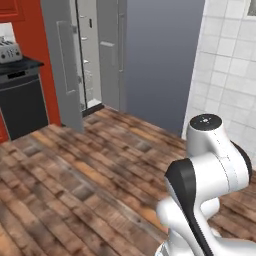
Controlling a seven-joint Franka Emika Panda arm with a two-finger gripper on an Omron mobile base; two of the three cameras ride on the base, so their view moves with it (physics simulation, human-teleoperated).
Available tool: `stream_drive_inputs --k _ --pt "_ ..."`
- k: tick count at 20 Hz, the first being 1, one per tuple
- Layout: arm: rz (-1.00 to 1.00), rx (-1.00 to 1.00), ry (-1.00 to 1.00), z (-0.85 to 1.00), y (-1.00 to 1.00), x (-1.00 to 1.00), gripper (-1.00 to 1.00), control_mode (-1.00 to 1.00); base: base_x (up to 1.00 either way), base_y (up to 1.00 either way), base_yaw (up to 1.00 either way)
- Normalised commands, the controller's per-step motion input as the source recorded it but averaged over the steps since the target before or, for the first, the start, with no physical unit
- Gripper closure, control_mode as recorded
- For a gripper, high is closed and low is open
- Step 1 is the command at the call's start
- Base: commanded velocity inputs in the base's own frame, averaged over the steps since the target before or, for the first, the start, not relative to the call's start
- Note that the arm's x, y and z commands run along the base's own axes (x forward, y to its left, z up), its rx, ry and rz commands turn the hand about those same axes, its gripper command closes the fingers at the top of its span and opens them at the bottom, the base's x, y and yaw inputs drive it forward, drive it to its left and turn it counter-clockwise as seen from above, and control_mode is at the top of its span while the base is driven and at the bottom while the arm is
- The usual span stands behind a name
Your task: Open the fridge, grab two sodas, and place both sodas inside the bowl with ice on the dining counter.
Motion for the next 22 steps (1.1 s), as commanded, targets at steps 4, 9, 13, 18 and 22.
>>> stream_drive_inputs --k 4,9,13,18,22 --pt "0.00 0.00 0.00 0.00 0.00 0.00 -1.00 1.00 1.00 -0.52 0.10" --pt "0.00 0.00 0.00 0.00 0.00 0.00 -1.00 1.00 1.00 -0.39 0.20" --pt "0.00 0.00 0.00 0.00 0.00 0.00 -1.00 1.00 1.00 -0.36 0.25" --pt "0.00 0.00 0.00 0.00 0.00 0.00 -1.00 1.00 1.00 -0.36 0.26" --pt "0.00 0.00 0.00 0.00 0.00 0.00 -1.00 1.00 1.00 -0.37 0.28"
